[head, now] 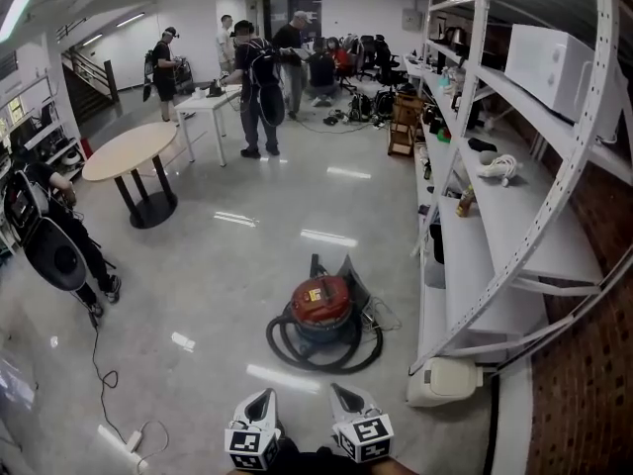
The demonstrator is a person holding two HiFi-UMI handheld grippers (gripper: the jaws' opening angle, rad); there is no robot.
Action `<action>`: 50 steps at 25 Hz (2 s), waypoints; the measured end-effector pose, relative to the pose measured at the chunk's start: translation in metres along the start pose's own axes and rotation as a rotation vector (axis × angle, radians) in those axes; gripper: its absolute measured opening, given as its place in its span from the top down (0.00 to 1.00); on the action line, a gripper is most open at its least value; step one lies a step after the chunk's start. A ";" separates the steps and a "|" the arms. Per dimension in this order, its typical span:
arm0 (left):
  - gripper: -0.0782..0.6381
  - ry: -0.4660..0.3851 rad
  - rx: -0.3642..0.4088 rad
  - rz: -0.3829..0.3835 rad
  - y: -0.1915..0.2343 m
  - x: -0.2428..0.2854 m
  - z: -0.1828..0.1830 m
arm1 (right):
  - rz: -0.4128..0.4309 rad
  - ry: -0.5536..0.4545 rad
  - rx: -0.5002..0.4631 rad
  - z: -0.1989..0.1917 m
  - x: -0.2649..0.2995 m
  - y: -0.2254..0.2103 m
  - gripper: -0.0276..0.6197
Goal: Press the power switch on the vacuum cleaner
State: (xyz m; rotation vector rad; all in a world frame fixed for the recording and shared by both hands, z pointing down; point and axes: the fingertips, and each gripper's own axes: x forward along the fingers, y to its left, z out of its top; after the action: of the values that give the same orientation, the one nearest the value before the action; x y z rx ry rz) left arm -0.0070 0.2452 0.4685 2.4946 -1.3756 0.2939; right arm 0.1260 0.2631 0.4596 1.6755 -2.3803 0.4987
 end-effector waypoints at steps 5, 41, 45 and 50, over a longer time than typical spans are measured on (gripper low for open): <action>0.87 0.012 -0.002 -0.032 0.003 0.027 0.003 | -0.022 0.003 0.000 0.007 0.014 -0.013 0.97; 0.87 0.125 -0.050 -0.079 0.208 0.250 0.027 | -0.139 0.254 -0.009 0.050 0.291 -0.068 0.97; 0.87 0.150 -0.041 -0.063 0.213 0.276 0.010 | -0.131 0.279 0.003 0.034 0.317 -0.086 0.97; 0.87 0.176 -0.047 -0.025 0.215 0.313 -0.009 | -0.102 0.321 0.019 0.009 0.346 -0.114 0.97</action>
State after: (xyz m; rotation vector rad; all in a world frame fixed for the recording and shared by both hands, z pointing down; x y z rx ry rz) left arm -0.0245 -0.1094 0.6033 2.3823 -1.2662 0.4590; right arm 0.1138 -0.0780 0.5880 1.5779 -2.0580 0.7144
